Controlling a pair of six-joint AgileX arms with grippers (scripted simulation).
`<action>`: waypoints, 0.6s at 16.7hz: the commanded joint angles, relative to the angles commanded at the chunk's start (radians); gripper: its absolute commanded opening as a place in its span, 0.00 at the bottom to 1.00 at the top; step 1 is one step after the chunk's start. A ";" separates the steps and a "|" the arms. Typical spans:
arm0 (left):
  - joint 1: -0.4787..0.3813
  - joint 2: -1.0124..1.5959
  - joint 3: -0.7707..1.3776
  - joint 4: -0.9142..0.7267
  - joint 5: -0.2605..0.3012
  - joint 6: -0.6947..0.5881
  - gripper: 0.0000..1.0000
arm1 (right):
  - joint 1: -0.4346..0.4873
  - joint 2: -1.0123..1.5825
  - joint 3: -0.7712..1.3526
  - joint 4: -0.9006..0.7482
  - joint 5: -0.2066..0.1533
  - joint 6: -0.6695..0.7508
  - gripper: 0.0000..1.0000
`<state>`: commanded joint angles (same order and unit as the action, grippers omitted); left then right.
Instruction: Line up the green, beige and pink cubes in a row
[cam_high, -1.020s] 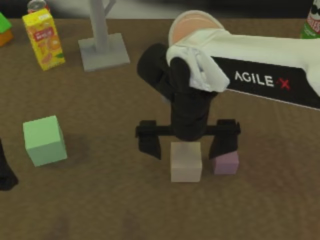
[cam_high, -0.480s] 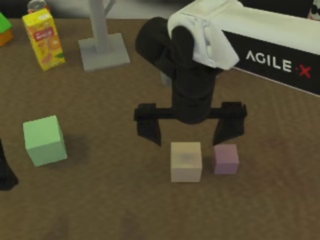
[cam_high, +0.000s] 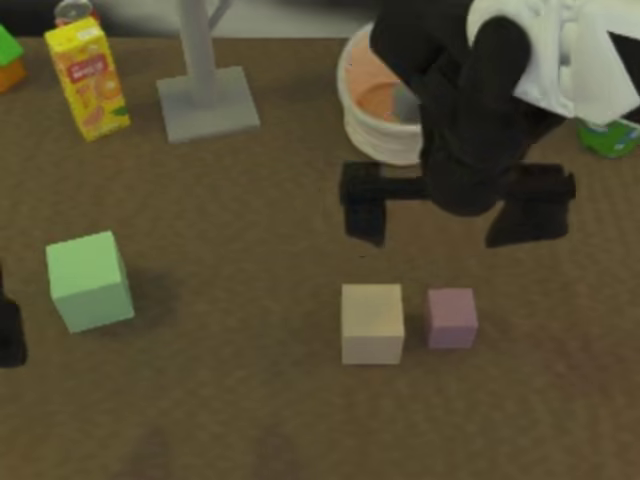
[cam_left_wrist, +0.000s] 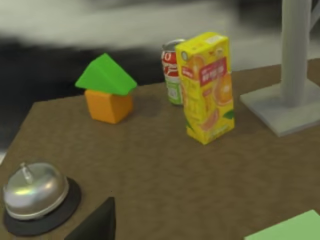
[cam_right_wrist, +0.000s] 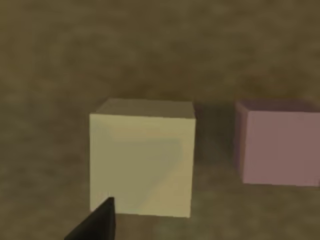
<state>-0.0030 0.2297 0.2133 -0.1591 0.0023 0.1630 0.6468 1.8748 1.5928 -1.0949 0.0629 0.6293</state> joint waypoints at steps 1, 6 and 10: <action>-0.005 0.064 0.053 -0.040 0.000 0.040 1.00 | -0.027 -0.071 -0.064 0.037 0.009 -0.029 1.00; -0.035 0.498 0.363 -0.286 -0.003 0.286 1.00 | -0.186 -0.494 -0.462 0.259 0.038 -0.196 1.00; -0.063 0.889 0.622 -0.504 -0.005 0.498 1.00 | -0.323 -0.878 -0.817 0.465 0.038 -0.334 1.00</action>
<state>-0.0660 1.1183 0.8349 -0.6630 -0.0028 0.6612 0.3238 0.9968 0.7759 -0.6301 0.1006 0.2951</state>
